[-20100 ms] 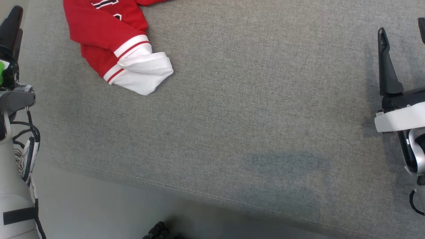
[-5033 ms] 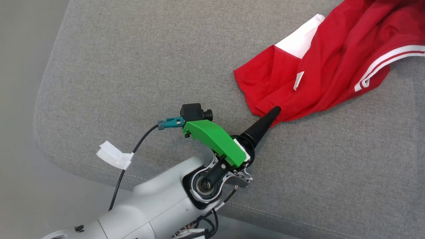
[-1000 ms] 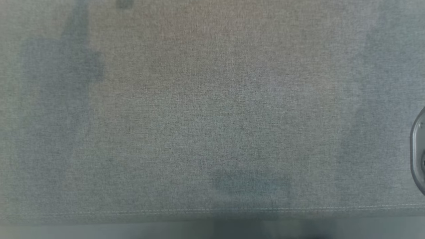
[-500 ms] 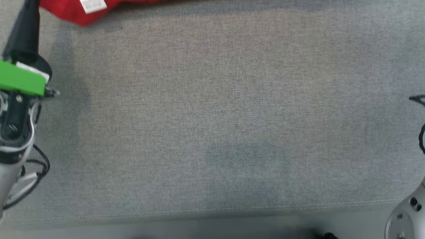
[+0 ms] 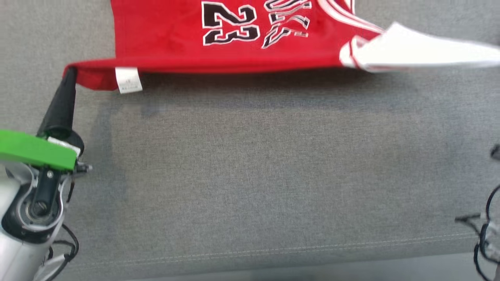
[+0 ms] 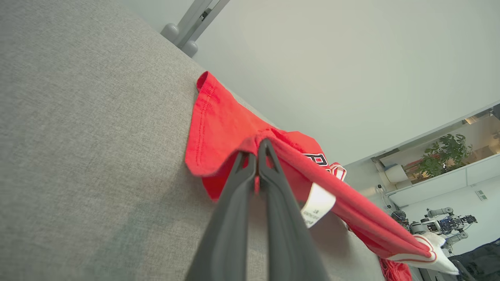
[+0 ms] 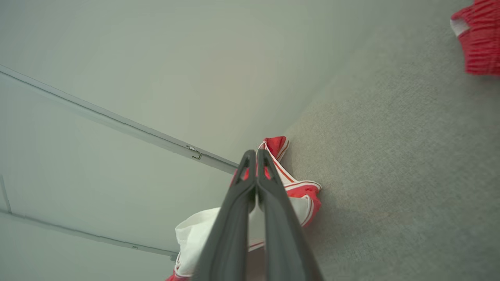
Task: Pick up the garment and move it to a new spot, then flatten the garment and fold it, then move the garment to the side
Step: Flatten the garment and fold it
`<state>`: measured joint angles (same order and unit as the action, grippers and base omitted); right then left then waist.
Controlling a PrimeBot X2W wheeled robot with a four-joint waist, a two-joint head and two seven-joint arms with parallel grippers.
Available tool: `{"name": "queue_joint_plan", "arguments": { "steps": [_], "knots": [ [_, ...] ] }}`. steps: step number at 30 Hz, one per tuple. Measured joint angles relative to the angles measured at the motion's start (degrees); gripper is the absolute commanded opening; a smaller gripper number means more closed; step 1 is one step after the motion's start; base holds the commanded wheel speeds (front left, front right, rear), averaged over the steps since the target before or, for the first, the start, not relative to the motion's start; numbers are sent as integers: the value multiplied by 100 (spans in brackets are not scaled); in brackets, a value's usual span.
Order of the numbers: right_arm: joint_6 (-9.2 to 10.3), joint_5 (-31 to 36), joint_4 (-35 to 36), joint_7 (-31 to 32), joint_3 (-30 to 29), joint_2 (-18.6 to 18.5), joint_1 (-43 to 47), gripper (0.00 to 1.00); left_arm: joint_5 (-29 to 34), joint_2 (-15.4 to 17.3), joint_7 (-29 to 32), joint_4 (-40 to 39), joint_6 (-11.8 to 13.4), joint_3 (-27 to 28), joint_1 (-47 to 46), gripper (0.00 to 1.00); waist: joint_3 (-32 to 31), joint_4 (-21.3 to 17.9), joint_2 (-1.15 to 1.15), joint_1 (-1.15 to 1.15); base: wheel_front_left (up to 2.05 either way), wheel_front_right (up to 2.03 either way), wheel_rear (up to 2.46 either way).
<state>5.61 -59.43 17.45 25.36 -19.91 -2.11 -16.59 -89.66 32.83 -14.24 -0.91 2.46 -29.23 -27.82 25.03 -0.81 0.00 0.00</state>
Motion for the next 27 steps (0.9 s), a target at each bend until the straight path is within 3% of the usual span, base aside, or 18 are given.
{"name": "queue_joint_plan", "arguments": {
  "steps": [11,17,27],
  "knots": [
    [64,-287,56,99,142,64,2194,0,176,-110,3,-512,68,595,1191,0,-759,-38,0,0,0,0,0],
    [104,-389,42,89,188,91,3194,0,278,-324,7,-890,168,780,1717,0,-758,-53,0,-1,0,0,0],
    [103,-400,27,-218,5,108,3669,0,536,-339,4,-1363,253,558,2293,0,-475,5,0,-1,0,0,0]
  ]
}}
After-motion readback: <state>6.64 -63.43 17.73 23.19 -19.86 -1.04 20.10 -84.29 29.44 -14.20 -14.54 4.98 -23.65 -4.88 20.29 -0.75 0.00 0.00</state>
